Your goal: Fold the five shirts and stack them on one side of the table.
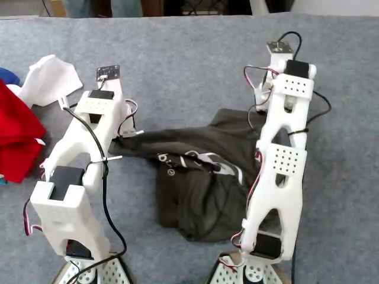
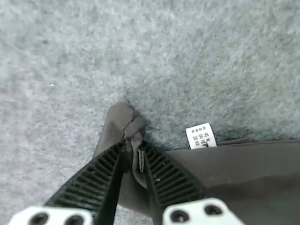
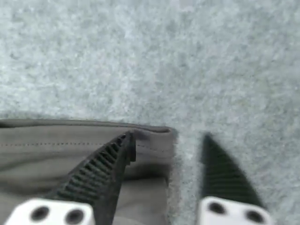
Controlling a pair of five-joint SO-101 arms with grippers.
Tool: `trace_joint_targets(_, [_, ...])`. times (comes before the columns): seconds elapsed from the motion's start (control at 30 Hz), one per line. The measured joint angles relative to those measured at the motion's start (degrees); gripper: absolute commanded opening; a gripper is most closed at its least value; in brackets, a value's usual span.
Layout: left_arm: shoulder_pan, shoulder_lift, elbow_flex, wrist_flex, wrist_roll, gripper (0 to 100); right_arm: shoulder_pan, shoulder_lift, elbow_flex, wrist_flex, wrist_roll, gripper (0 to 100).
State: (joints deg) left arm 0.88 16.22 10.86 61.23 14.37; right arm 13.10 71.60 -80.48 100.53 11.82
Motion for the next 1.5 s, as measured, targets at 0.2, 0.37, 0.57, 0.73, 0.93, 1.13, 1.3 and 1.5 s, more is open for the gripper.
trace_joint_targets(0.2, [0.00,0.00,0.00,0.00,0.00,3,-0.09,0.53,0.35,0.09,-2.02,19.4])
trace_joint_targets(0.37, [0.00,0.00,0.00,0.00,0.00,3,0.18,0.35,3.25,0.09,-3.16,9.8])
trace_joint_targets(0.57, [0.00,0.00,0.00,0.00,0.00,3,0.35,0.26,3.69,0.00,-3.16,4.2])
trace_joint_targets(0.73, [0.00,0.00,0.00,0.00,0.00,3,0.26,0.26,3.78,0.00,-4.48,1.5])
trace_joint_targets(0.93, [0.00,-0.18,-6.86,6.07,-1.76,3,0.18,-0.44,3.87,0.09,-4.48,1.3])
trace_joint_targets(1.13, [0.00,-6.24,-27.25,18.99,-8.35,3,0.35,-11.34,-0.35,0.18,-4.48,1.3])
trace_joint_targets(1.3, [0.00,-10.02,-49.49,28.04,-10.81,3,2.20,-27.16,-8.53,-1.49,-3.87,1.3])
trace_joint_targets(1.5, [0.00,-11.69,-74.73,36.75,-10.81,3,5.01,-44.04,-12.57,-10.73,-3.87,1.3])
